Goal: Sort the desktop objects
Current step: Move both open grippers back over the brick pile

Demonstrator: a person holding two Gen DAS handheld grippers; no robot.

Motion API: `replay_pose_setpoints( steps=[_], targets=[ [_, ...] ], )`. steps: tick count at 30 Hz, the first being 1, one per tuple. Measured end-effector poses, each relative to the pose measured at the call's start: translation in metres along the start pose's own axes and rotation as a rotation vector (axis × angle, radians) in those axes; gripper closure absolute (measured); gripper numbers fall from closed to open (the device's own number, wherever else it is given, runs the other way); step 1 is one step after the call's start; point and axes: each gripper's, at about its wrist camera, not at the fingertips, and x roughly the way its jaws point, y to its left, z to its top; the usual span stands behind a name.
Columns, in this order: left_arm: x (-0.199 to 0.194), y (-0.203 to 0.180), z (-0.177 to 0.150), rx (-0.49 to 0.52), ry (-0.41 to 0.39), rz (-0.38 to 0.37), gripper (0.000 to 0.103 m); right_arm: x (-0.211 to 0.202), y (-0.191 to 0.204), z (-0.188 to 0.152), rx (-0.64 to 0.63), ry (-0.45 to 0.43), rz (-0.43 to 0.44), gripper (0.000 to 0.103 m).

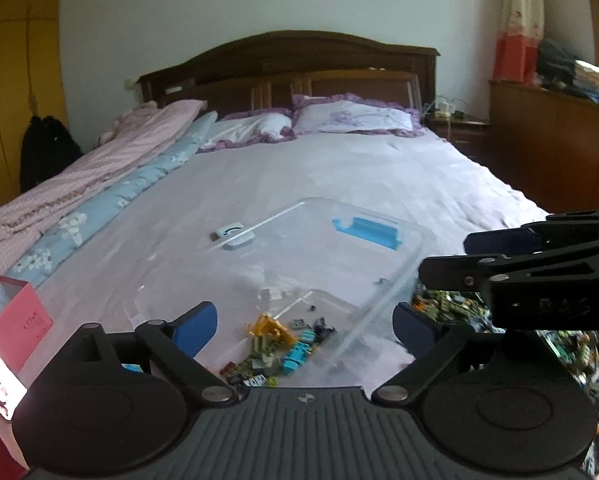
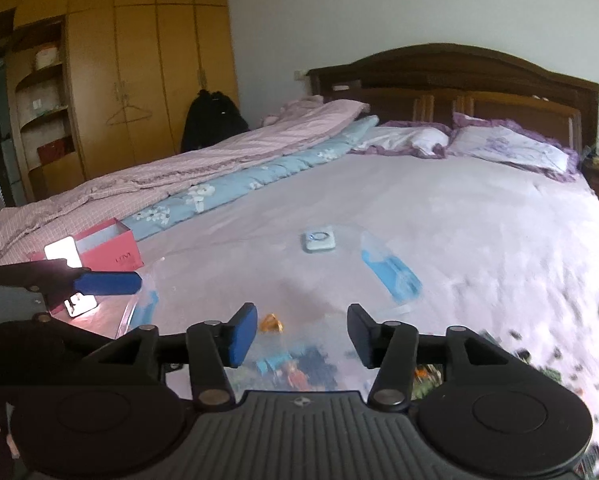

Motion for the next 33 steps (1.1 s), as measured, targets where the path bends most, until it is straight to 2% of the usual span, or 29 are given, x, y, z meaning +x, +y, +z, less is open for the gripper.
replay_pose_setpoints(
  steps=[7, 15, 22, 23, 25, 26, 28, 30, 33],
  targets=[
    [-0.019, -0.027, -0.026, 0.019, 0.038, -0.049, 0.002, -0.044, -0.016, -0.040, 0.068, 0.036, -0.058, 0.043],
    [-0.011, -0.046, -0.072, 0.008, 0.166, -0.113, 0.002, -0.075, -0.032, -0.105, 0.126, 0.142, -0.145, 0.044],
    [-0.007, -0.070, -0.103, 0.060, 0.250, -0.154, 0.002, -0.084, -0.030, -0.154, 0.151, 0.232, -0.187, 0.044],
    [-0.007, -0.075, -0.107, 0.070, 0.260, -0.164, 0.002, -0.087, -0.026, -0.161, 0.140, 0.246, -0.183, 0.045],
    [-0.006, -0.082, -0.112, 0.089, 0.274, -0.184, 0.002, -0.088, -0.020, -0.173, 0.101, 0.285, -0.157, 0.058],
    [-0.007, -0.086, -0.115, 0.103, 0.278, -0.196, 0.002, -0.087, -0.017, -0.179, 0.081, 0.307, -0.143, 0.061],
    [-0.007, -0.094, -0.121, 0.130, 0.285, -0.215, 0.002, -0.086, -0.013, -0.186, 0.058, 0.337, -0.130, 0.077],
    [-0.006, -0.098, -0.125, 0.148, 0.294, -0.219, 0.002, -0.085, -0.011, -0.190, 0.053, 0.352, -0.133, 0.082],
    [-0.005, -0.105, -0.130, 0.173, 0.308, -0.224, 0.002, -0.084, -0.008, -0.195, 0.044, 0.375, -0.136, 0.083]
  ],
)
